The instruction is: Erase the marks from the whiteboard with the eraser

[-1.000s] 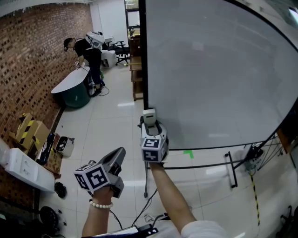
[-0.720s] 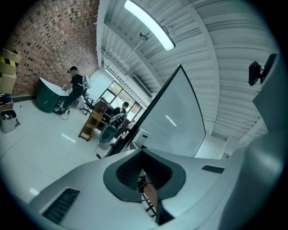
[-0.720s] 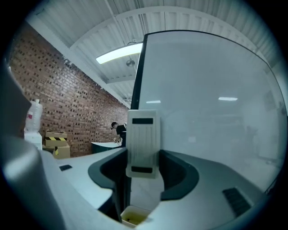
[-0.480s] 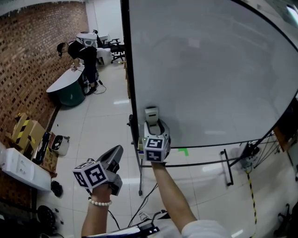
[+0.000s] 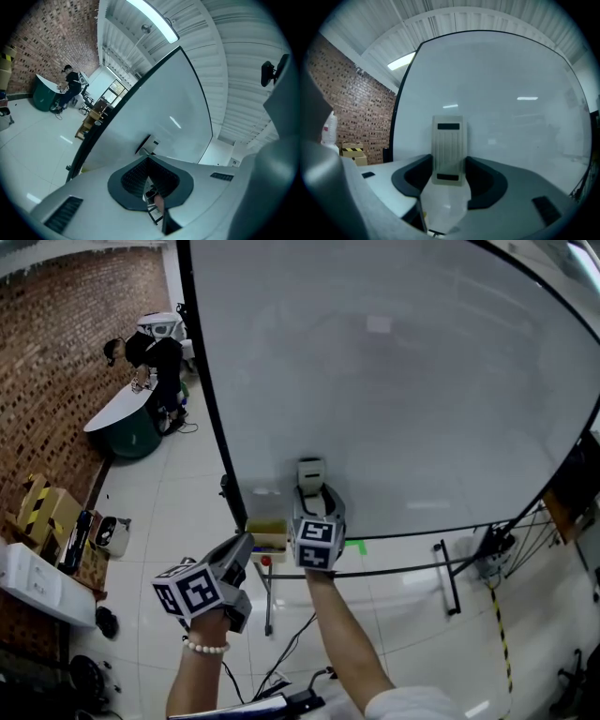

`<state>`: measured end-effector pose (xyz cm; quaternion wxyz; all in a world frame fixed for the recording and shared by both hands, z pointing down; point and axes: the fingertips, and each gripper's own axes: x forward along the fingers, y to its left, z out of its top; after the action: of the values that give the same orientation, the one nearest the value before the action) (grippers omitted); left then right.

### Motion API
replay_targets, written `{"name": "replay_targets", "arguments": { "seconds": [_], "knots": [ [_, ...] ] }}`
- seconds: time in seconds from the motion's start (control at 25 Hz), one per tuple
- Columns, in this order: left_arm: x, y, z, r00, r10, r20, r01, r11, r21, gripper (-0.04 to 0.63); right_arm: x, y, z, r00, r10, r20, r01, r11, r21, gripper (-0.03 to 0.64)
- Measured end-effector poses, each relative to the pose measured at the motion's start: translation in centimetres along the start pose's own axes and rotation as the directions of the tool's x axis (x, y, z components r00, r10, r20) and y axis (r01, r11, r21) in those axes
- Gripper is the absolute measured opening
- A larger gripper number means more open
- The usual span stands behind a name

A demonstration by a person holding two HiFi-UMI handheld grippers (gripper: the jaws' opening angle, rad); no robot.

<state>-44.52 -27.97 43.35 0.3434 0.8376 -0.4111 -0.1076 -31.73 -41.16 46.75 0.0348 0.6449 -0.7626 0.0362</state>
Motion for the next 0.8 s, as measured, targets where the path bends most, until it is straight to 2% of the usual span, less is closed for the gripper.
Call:
{"name": "replay_targets", "arguments": {
  "seconds": [0.4, 0.8],
  "knots": [
    [7.0, -6.9, -4.3, 1.000, -0.022, -0.021, 0.022, 1.000, 0.008, -0.004, -2.6, -12.2, 0.4, 0.999, -0.045, 0.007, 0.044, 0.999, 0.014, 0.250],
    [14.1, -14.1, -10.3, 1.000, -0.002, -0.025, 0.002, 1.000, 0.012, -0.005, -5.0, -23.2, 0.5, 1.000, -0.018, 0.015, 0.018, 1.000, 0.019, 0.250]
  ]
}}
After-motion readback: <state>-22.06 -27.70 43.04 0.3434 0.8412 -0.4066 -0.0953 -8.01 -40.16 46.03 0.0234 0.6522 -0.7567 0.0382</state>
